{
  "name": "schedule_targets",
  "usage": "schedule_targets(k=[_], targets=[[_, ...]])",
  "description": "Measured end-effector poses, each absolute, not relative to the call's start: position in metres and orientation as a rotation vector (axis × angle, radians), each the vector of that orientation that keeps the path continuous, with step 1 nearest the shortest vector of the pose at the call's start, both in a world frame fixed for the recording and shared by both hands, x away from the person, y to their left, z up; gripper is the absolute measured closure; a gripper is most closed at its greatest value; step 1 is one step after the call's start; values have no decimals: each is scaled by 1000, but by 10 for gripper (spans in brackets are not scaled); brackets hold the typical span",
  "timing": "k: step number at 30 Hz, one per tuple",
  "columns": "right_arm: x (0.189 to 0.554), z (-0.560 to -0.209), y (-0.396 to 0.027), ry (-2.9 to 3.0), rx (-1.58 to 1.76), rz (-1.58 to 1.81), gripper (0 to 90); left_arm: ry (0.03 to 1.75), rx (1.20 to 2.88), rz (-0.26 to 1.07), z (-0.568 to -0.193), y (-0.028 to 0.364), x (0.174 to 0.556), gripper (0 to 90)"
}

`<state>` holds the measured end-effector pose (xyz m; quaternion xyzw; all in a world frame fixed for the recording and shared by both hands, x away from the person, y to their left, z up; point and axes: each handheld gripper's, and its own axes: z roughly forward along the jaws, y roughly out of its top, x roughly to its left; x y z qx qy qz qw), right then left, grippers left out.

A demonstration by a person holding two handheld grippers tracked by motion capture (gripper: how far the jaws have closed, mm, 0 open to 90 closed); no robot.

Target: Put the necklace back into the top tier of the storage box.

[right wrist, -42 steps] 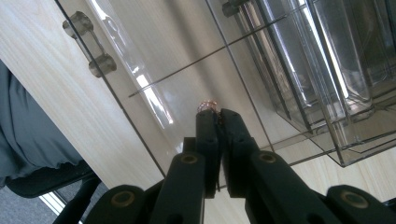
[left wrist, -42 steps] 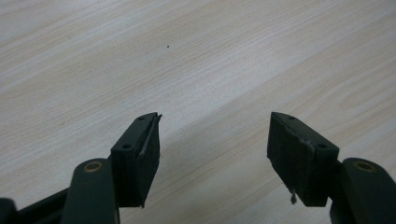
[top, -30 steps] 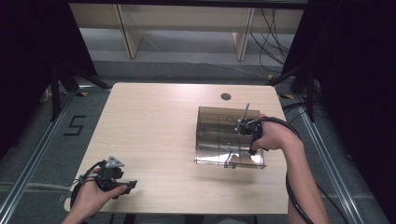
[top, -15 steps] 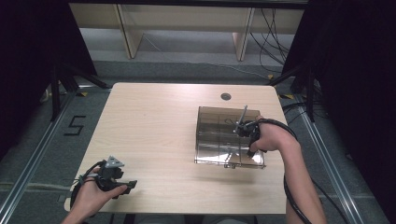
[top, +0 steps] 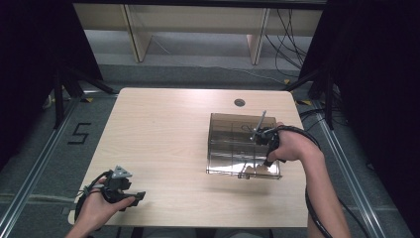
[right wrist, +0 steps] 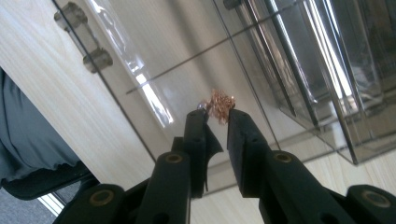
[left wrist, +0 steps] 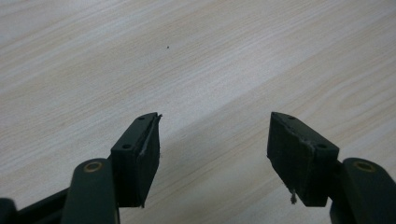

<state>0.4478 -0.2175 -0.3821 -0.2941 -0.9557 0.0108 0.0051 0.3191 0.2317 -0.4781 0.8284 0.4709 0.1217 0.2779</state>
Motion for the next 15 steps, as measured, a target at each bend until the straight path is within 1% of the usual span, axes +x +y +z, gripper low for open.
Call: schedule_targets(k=[1, 11, 12, 15], targets=[[446, -380, -219, -3000, -923, 44, 755, 1263, 2225, 327, -478, 232, 319, 343], [436, -371, -224, -3006, -903, -5, 726, 1266, 2223, 330, -479, 232, 319, 343], [432, -369, -224, -2996, -947, 9, 717, 1269, 2222, 329, -479, 232, 319, 343], [429, -366, -225, -3009, -943, 11, 707, 1274, 2210, 326, -479, 231, 319, 343]])
